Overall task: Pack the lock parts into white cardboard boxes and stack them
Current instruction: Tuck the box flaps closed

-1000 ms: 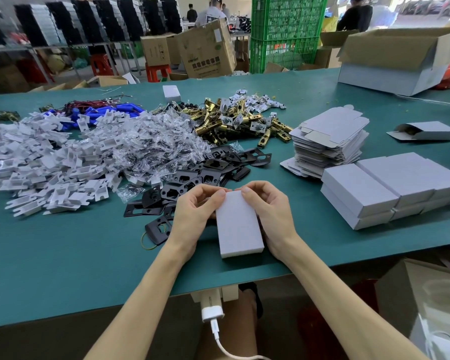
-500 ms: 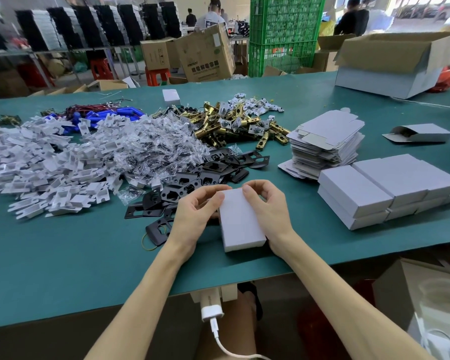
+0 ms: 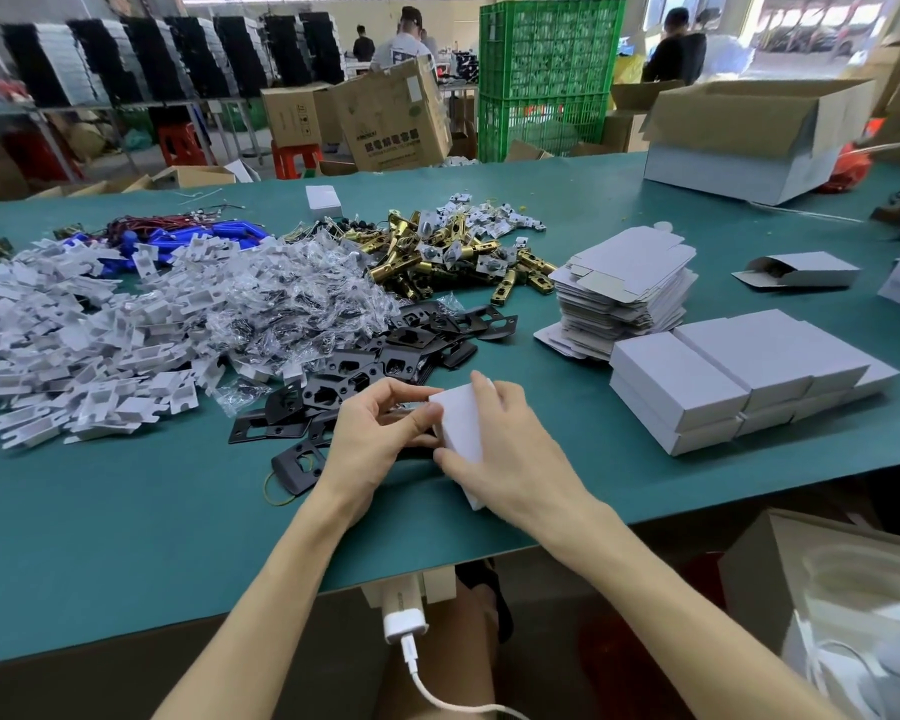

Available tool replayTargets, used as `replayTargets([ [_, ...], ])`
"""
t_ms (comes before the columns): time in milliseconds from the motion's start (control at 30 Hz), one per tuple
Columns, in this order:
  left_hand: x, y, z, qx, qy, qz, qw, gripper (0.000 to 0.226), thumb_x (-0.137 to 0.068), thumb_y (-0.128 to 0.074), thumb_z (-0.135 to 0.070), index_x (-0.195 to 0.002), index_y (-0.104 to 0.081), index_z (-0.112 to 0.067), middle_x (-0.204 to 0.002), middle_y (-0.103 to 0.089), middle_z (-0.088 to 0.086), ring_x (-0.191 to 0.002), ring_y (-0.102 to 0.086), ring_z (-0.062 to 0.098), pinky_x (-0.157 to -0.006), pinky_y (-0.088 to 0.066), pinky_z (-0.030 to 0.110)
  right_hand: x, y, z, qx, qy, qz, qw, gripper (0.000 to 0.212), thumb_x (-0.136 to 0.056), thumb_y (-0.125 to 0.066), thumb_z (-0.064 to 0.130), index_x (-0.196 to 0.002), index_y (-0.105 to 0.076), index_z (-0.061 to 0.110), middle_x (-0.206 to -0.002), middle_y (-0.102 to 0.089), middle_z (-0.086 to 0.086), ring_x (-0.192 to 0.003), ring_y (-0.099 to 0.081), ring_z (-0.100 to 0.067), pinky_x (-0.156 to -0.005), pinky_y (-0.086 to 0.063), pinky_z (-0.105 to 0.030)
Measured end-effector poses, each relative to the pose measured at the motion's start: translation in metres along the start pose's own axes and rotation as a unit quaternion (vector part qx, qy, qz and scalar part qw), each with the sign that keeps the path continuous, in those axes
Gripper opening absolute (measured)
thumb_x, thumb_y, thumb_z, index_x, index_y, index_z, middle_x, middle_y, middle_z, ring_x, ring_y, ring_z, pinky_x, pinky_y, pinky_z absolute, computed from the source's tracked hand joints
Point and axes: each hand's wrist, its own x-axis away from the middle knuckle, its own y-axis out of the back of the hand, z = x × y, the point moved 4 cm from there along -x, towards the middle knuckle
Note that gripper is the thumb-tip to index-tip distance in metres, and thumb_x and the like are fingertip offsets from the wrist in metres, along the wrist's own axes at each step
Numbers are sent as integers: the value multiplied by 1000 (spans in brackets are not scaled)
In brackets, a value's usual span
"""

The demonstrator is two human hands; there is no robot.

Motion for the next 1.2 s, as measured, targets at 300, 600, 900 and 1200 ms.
replayTargets([
  [300,-1,0,1,-1,-2,-11,1000,16,-99,-67,-6,-108,-69,7,-106,-76,19,-93,-76,28,-69,-64,31,-11,92,-37,54,-11,-127,990,66,-88,-70,36,-146,-46,17,-144,-37,-9,-120,-55,-37,-95,-49,-44],
  [600,-4,-1,4,-37,-5,-1,999,10,-100,-65,-5,-104,-72,2,-101,-78,12,-86,-73,24,-68,-63,29,-13,149,-106,104,-108,-125,981,53,-83,-74,32,-128,-63,7,-137,-54,-18,-124,-53,-36,-100,-46,-46],
  [900,-2,1,4,-34,-8,-1,999,9,-100,-66,-5,-102,-72,1,-99,-78,12,-83,-74,22,-68,-63,31,-57,153,-91,141,-44,-153,977,57,-95,-66,40,-141,-54,9,-149,-43,-17,-139,-38,-33,-112,-37,-45],
  [1200,0,0,1,-32,7,-2,999,9,-101,-65,-4,-98,-73,-1,-94,-78,10,-80,-73,19,-67,-61,30,-109,134,-85,270,-84,-72,956,48,-104,-51,42,-119,-56,-3,-127,-54,-28,-122,-48,-41,-101,-38,-47],
])
